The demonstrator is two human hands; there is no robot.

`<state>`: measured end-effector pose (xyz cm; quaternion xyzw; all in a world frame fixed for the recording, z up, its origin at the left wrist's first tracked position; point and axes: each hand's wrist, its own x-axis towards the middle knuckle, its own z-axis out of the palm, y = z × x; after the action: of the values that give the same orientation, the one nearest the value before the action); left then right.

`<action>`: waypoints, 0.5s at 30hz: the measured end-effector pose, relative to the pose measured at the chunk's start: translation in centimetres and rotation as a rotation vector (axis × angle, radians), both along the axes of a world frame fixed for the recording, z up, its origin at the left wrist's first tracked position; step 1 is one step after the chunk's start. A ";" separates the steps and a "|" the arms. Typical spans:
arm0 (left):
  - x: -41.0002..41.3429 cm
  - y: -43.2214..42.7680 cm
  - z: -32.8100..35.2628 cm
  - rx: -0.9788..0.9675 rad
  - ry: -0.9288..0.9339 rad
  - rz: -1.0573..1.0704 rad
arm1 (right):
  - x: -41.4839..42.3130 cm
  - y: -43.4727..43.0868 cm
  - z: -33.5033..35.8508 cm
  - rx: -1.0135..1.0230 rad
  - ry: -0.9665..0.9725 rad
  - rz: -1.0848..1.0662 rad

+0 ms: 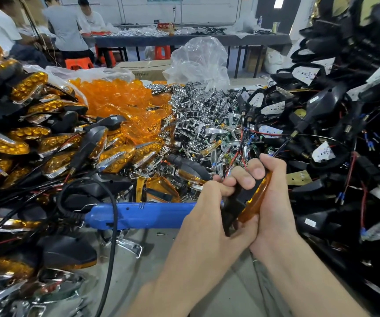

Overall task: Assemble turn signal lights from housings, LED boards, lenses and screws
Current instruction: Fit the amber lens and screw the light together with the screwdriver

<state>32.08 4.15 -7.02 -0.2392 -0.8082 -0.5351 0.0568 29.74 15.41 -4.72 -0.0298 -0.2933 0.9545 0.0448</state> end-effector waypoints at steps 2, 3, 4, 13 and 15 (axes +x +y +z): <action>0.0 -0.1 -0.1 0.000 -0.003 -0.002 | 0.0 0.0 0.0 -0.007 -0.001 -0.002; 0.0 -0.1 -0.2 -0.001 -0.008 -0.003 | -0.1 0.0 0.0 -0.007 -0.005 -0.008; -0.1 -0.1 -0.3 -0.004 -0.014 -0.004 | -0.2 0.0 0.0 0.002 -0.014 -0.015; -0.8 -0.2 0.3 0.277 -0.205 -0.028 | -0.2 -0.6 -0.1 0.246 0.014 0.010; -0.7 -0.1 0.6 0.393 -0.338 -0.082 | 0.1 -0.6 -0.1 0.412 0.013 -0.009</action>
<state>31.42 4.02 -6.43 -0.1635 -0.6764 -0.7160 -0.0556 29.87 14.80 -4.80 -0.0149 -0.4819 0.8743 0.0562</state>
